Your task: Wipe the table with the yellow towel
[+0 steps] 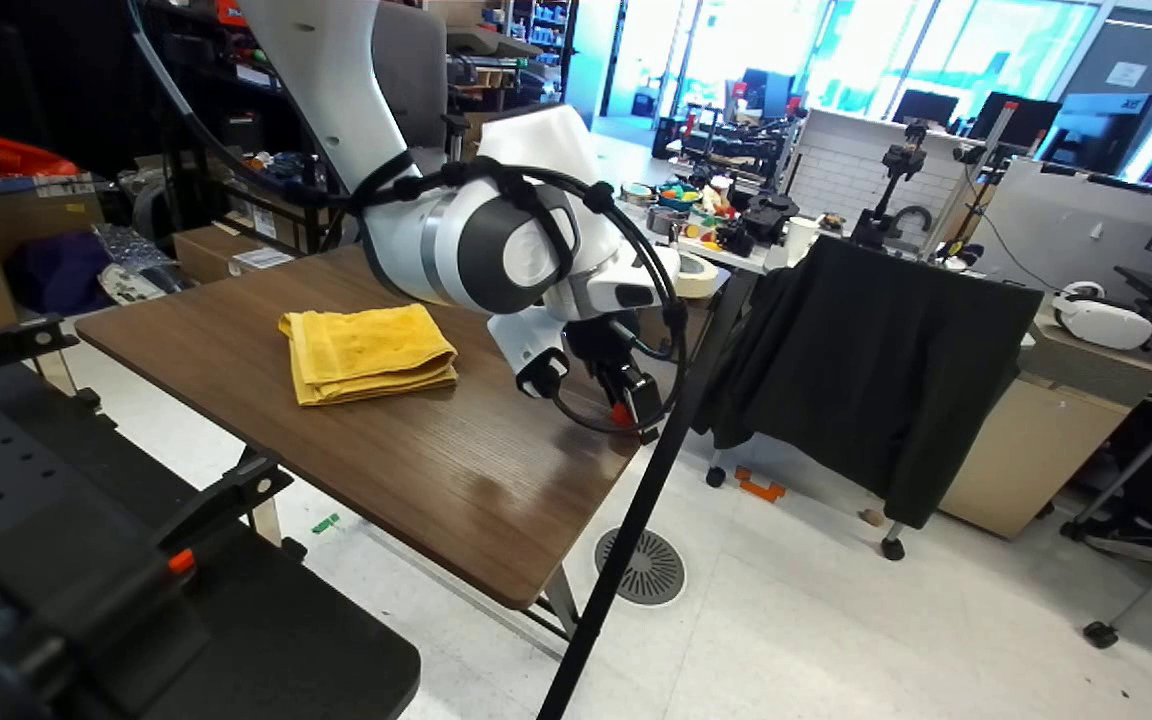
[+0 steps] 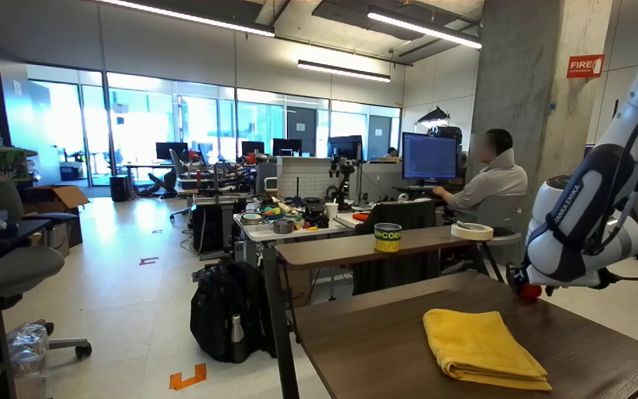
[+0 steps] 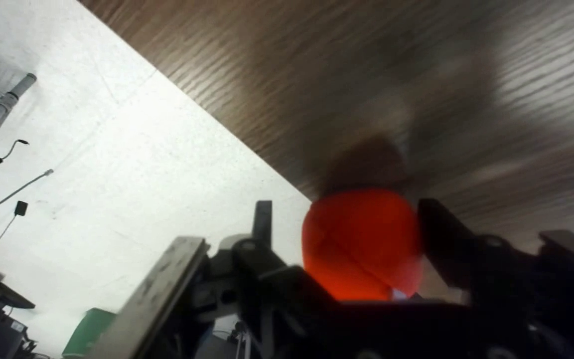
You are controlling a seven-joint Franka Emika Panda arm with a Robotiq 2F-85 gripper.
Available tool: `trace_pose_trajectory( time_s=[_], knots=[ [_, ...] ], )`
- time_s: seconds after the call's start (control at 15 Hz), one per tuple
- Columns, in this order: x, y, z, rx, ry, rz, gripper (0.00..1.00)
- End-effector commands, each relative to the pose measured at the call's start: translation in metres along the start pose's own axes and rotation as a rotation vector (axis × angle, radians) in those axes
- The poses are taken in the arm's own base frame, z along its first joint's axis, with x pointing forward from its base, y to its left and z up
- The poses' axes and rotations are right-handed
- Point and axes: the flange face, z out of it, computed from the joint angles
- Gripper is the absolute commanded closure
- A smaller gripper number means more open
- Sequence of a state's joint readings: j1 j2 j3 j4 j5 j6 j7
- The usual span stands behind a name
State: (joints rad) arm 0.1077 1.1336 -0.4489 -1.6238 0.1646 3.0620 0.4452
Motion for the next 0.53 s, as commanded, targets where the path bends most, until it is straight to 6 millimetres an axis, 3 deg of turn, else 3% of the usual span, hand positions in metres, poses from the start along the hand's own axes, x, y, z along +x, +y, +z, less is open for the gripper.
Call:
trace_pose_trajectory(
  time_s=[0.0, 0.2, 0.47],
  knots=[
    [0.003, -0.009, 0.000, 0.020, -0.004, 0.019, 0.56],
    [-0.004, -0.032, -0.020, 0.080, -0.006, -0.010, 0.78],
    [-0.044, -0.111, -0.083, 0.285, 0.061, -0.115, 0.91]
  ],
)
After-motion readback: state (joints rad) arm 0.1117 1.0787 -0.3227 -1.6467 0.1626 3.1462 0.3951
